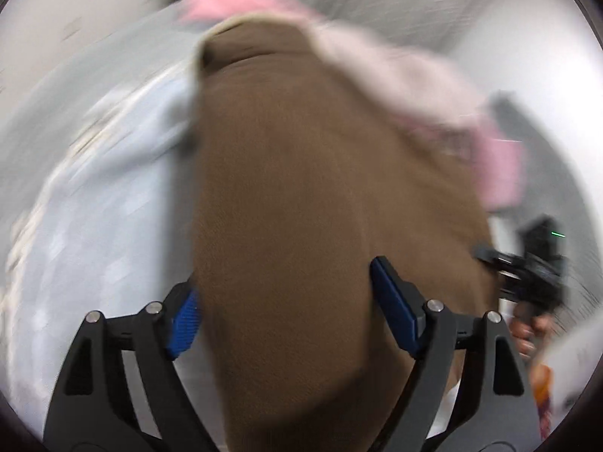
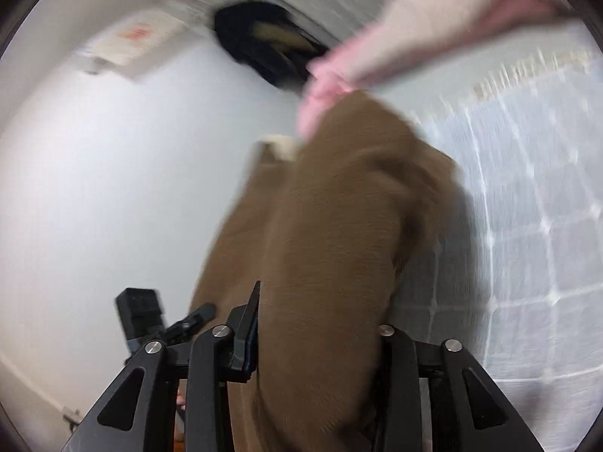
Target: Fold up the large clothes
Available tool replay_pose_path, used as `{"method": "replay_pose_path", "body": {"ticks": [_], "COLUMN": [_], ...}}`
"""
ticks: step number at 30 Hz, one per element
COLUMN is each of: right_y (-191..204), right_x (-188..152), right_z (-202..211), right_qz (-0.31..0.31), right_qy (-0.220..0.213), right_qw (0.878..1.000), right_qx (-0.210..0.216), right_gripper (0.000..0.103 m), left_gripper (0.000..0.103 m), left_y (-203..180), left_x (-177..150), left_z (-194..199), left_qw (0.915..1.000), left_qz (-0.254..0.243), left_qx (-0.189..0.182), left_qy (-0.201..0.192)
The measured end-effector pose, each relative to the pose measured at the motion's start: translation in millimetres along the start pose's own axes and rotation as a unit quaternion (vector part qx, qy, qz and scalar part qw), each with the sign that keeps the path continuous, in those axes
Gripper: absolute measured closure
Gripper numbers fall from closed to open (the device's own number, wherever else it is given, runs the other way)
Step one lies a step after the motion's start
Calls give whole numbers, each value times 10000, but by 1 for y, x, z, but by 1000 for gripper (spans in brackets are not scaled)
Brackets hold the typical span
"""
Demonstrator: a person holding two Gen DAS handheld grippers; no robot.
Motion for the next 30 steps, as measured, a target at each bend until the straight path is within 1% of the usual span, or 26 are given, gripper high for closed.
{"method": "replay_pose_path", "body": {"ticks": [1,2,3,4,5,6,8,10,12,13,14,15,16,18,19,20,22,23,24,25,27,28,29,30], "right_y": [-13,-30,-38,-48,-58,-65,-74,-71,-64,-54,-47,-37,-21,10,15,24,38,44,50,52,55,54,51,49], "right_x": [-8,-21,-26,-33,-37,-40,-45,-50,-57,-61,-69,-73,-64,-84,-81,-89,-98,-108,-118,-121,-141,-143,-150,-150], "right_z": [-16,-34,-40,-41,-34,-28,-9,12,43,50,64,72,68,81,78,82,83,87,90,87,92,88,86,78], "right_qz": [-97,-190,-237,-382,-576,-729,-953,-902,-603,-493,-328,-199,-106,229,318,488,801,1000,1183,1281,1458,1492,1553,1562], "right_qy": [233,533,622,555,441,399,328,199,-9,-62,-158,-247,-306,-455,-495,-566,-668,-714,-742,-760,-933,-972,-977,-920], "right_qw": [9992,9958,9951,9962,9964,9960,9948,9955,9971,9972,9968,9960,9953,9909,9886,9842,9747,9676,9597,9547,9374,9331,9260,9222], "right_qx": [-325,-719,-730,-555,-437,-326,-148,-191,-470,-552,-705,-832,-915,-1246,-1382,-1606,-1975,-2205,-2437,-2577,-3021,-3125,-3300,-3417], "right_gripper": [58,58,56,54,54,53,52,52,50,46,44,40,36,30,27,26,22,21,17,8,1,1,1,1], "left_gripper": [19,17,15,15,15,15,15,15,14,11,9,6,4,4,3,3,3,3,2,1,1,1,1,1], "left_y": [20,32,38,39,40,36,33,26,7,-2,4,-4,-12,-25,-31,-37,-46,-49,-51,-53,-54,-55,-52,-52], "left_x": [-9,-15,-19,-22,-23,-24,-27,-32,-40,-45,-50,-58,-63,-82,-91,-101,-118,-124,-130,-137,-152,-159,-165,-170], "left_z": [-9,-7,-2,0,2,5,12,17,23,27,37,41,46,55,58,61,65,67,67,67,66,65,62,60], "left_qw": [9994,9996,9987,9979,9974,9977,9985,9983,9965,9952,9942,9925,9909,9848,9815,9781,9755,9753,9753,9758,9762,9762,9762,9770], "left_qz": [78,125,248,389,465,442,237,20,-188,-272,-336,-402,-450,-538,-543,-558,-529,-479,-390,-296,-174,-136,-85,-79], "left_qx": [327,114,-157,-296,-356,-295,-12,330,660,803,909,1063,1177,1603,1805,1989,2126,2147,2163,2150,2128,2124,2140,2118], "left_qy": [33,-225,-411,-425,-413,-430,-500,-479,-487,-488,-466,-456,-464,-394,-321,-250,-211,-214,-223,-262,-391,-424,-342,-230]}}
Point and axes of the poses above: each gripper's, at about its wrist camera, not at the fingertips, and z roughly against the way its jaws point, y to its left, x to its top, the point moved 4 cm from there along -z, roughly the way its jaws point, and after that the axes turned 4 degrees about -x, right-handed, at the moved point
